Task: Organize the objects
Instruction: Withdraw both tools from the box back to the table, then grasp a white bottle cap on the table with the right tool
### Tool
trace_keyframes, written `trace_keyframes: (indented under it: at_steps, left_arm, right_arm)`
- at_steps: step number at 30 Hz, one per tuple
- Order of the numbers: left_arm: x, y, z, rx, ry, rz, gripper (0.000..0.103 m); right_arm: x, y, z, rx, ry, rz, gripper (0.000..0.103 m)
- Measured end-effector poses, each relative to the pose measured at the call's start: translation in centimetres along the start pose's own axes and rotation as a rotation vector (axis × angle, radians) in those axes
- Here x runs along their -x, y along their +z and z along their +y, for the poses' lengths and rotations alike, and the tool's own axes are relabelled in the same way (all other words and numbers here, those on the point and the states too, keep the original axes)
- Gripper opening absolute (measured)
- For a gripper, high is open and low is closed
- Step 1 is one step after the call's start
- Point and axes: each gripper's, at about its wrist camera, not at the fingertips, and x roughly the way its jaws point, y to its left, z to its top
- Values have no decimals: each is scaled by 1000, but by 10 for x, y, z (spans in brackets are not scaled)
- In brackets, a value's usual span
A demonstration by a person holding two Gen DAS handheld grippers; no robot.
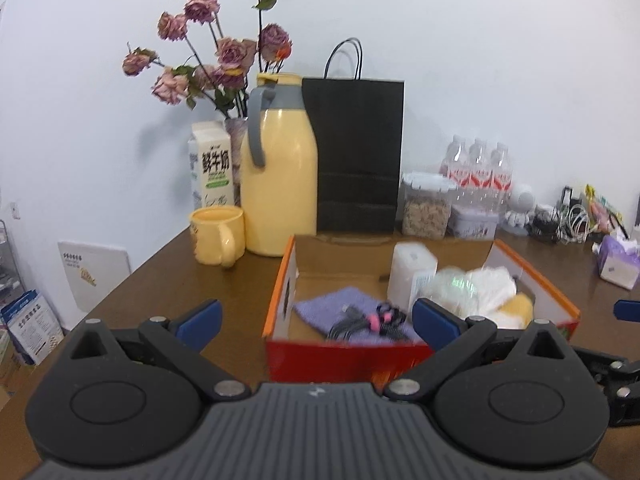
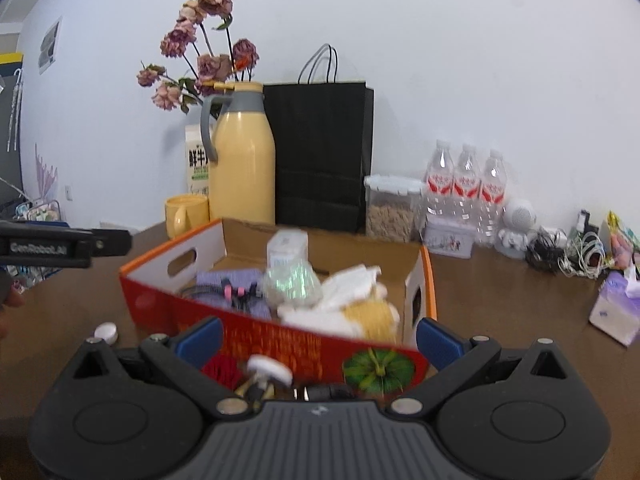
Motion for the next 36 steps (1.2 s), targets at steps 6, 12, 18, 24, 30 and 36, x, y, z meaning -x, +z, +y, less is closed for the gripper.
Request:
trace_keyframes:
  at_steps: [6, 12, 18, 24, 30, 36]
  left_arm:
    - [11, -20, 14, 5, 27, 53, 103]
    - [19, -37, 26, 8, 48, 97, 103]
    - [26, -47, 34, 12, 62, 121, 103]
    - [30, -53, 39, 15, 68, 136, 103]
    - [31, -58, 40, 18, 63, 149, 103]
    - [29, -60, 41, 21, 57, 158, 103]
  right_arm:
    - [15, -24, -7, -12, -16, 54, 103]
    - [25, -42, -12, -20, -24, 98, 103]
    - [30, -56, -15, -21, -25, 134, 103]
    - [29, -67, -16, -27, -4, 167, 103]
    - [27, -70, -5, -9, 59, 188, 96]
    - [27, -75, 8, 7, 117, 209, 85]
